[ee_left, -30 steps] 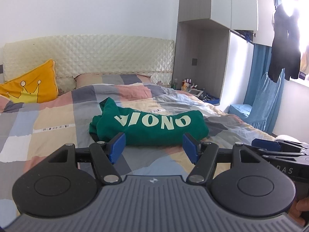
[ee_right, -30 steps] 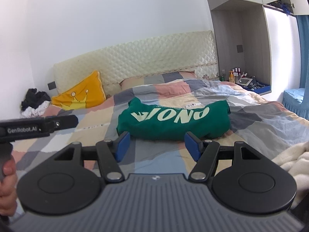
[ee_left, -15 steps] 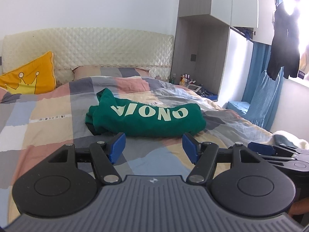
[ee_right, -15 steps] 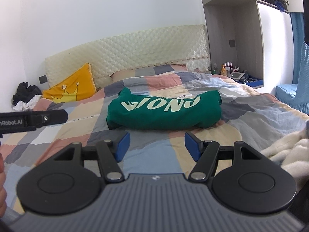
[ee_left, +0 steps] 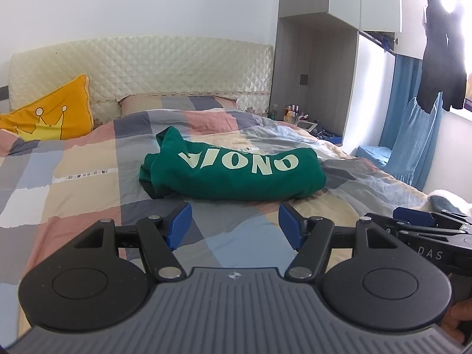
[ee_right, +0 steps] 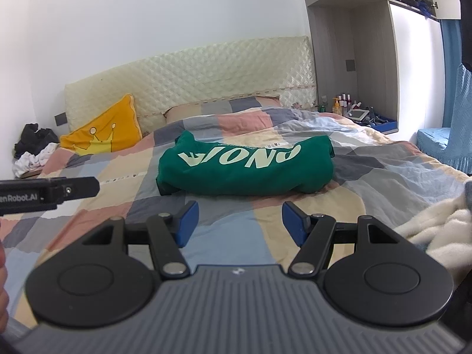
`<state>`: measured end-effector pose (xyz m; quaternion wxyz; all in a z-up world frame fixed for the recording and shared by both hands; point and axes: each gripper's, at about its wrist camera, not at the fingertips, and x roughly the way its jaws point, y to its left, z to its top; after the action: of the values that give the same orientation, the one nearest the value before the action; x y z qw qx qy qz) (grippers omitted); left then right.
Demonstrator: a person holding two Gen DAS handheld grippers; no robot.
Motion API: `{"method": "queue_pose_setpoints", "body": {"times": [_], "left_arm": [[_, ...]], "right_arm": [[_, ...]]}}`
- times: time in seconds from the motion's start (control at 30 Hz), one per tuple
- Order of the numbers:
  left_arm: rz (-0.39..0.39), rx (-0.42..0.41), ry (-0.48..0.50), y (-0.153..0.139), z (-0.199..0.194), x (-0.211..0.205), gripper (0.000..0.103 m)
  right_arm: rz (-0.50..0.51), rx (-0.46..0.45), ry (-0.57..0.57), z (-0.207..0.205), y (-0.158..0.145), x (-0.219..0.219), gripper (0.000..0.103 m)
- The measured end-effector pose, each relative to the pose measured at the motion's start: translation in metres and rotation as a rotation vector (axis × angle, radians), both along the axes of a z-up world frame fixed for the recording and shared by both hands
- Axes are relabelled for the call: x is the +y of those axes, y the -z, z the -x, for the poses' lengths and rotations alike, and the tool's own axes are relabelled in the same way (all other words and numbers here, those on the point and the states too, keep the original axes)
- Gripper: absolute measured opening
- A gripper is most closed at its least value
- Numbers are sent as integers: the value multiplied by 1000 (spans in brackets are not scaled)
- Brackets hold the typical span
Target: Fold large clothes
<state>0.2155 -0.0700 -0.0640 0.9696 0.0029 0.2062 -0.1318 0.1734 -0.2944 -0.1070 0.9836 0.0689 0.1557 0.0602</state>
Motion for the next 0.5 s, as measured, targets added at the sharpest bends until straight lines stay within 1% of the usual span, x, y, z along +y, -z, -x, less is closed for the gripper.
{"method": "queue_pose_setpoints", "body": {"times": [0.5], "left_arm": [[-8, -6, -26, 2, 2, -1, 75]], "right_arm": [[7, 12, 13, -4, 1, 0, 66]]}}
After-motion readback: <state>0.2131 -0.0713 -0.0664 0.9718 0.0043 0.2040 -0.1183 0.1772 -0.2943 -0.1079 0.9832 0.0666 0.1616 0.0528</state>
